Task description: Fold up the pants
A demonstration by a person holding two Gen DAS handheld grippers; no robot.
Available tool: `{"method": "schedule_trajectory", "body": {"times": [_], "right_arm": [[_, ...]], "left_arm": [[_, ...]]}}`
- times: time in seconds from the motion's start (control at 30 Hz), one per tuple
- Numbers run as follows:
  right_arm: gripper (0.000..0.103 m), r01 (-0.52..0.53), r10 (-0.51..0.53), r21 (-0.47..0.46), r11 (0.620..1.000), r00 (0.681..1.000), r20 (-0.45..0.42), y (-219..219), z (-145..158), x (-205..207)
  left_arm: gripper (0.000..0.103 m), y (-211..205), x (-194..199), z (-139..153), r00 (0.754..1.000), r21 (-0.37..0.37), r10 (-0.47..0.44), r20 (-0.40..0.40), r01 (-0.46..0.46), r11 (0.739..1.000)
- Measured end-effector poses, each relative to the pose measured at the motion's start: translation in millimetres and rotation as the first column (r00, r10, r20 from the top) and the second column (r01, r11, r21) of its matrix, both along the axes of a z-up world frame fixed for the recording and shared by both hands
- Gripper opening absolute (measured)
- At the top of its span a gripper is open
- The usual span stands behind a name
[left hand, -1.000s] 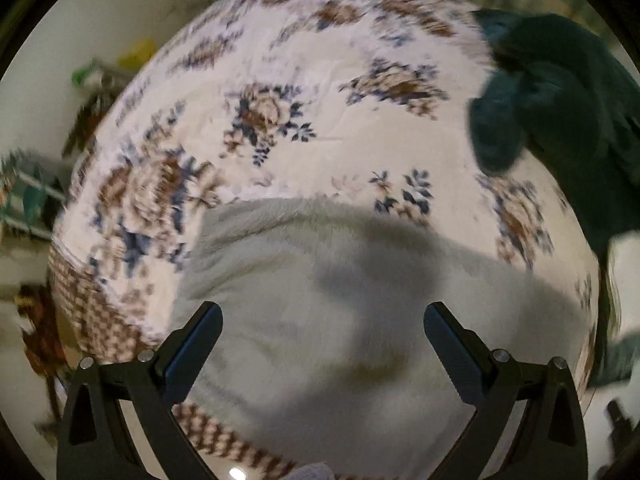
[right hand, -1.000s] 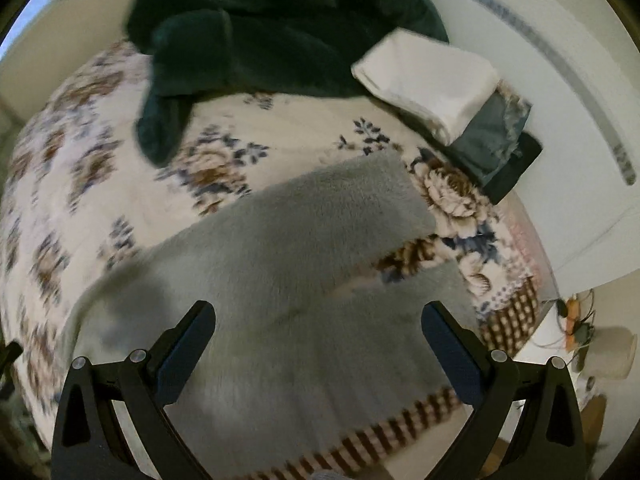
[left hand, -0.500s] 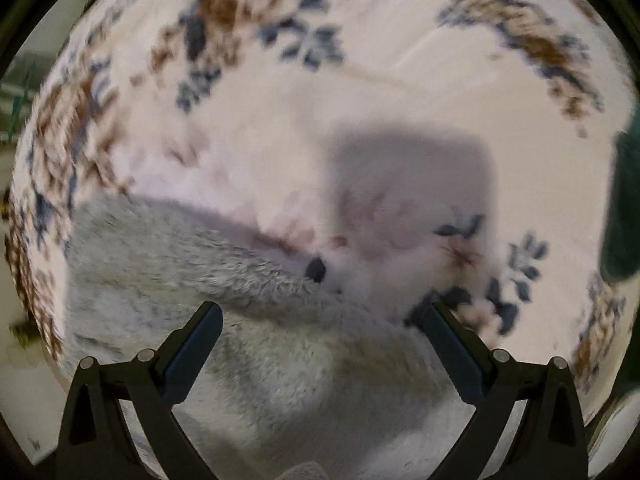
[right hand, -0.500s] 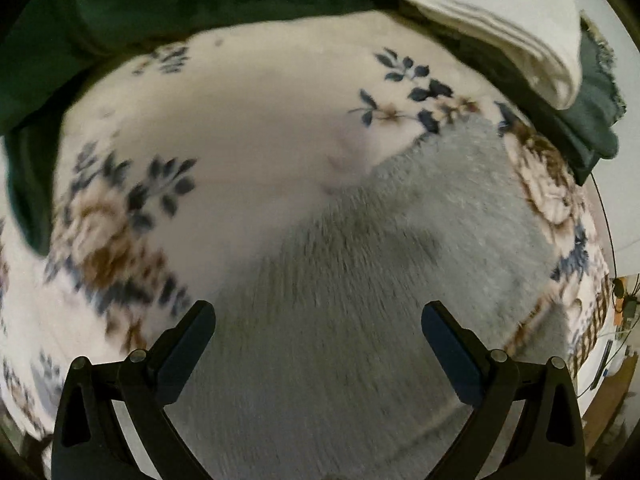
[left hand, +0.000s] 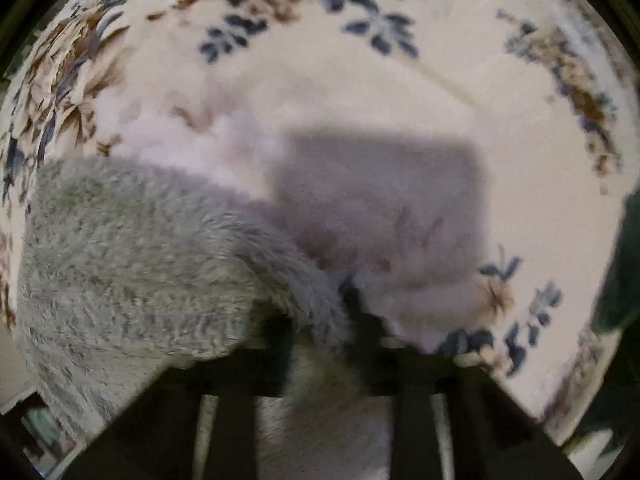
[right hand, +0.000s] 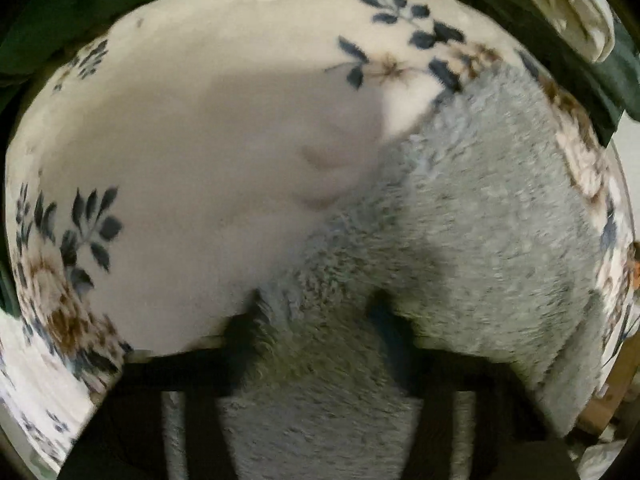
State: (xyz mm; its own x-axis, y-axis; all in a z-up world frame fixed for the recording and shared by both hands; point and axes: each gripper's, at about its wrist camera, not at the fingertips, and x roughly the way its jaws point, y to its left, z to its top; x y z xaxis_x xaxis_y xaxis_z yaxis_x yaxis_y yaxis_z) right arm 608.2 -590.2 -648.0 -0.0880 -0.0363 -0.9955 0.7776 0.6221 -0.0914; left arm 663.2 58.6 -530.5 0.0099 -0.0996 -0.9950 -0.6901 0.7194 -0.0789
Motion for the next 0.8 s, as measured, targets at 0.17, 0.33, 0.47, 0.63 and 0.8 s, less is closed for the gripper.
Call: {"method": "schedule_trajectory", "body": {"times": [0.17,0.33,0.47,0.63,0.8], "right_arm": [[0.009,-0.046,0.05,-0.043,0.998,0.994,0.094,21,41,-27],[0.009,-0.073,0.087,-0.072,0.995,0.974,0.21,37,112,-88],[0.009,-0.06,0.074,-0.063,0.996,0.962,0.261,19,170,-162],[0.009,-0.086,0.096,-0.049,0.995,0.96,0.264,-16,190,-254],[0.009,-0.172,0.184,-0.082,0.982,0.97,0.16,-17,165,-339]], "left_arm": [[0.006,12,-42,47,0.988,-0.078,-0.008,0.155,0.02,0.997],[0.006,24,-125,116,0.948,-0.134,0.004,0.317,0.041,0.99],[0.006,27,-200,147,0.934,-0.146,0.005,0.356,0.051,0.988],[0.006,16,-294,148,0.94,-0.147,0.024,0.339,0.027,0.989],[0.006,20,-376,105,0.967,-0.138,0.075,0.244,-0.042,0.99]]}}
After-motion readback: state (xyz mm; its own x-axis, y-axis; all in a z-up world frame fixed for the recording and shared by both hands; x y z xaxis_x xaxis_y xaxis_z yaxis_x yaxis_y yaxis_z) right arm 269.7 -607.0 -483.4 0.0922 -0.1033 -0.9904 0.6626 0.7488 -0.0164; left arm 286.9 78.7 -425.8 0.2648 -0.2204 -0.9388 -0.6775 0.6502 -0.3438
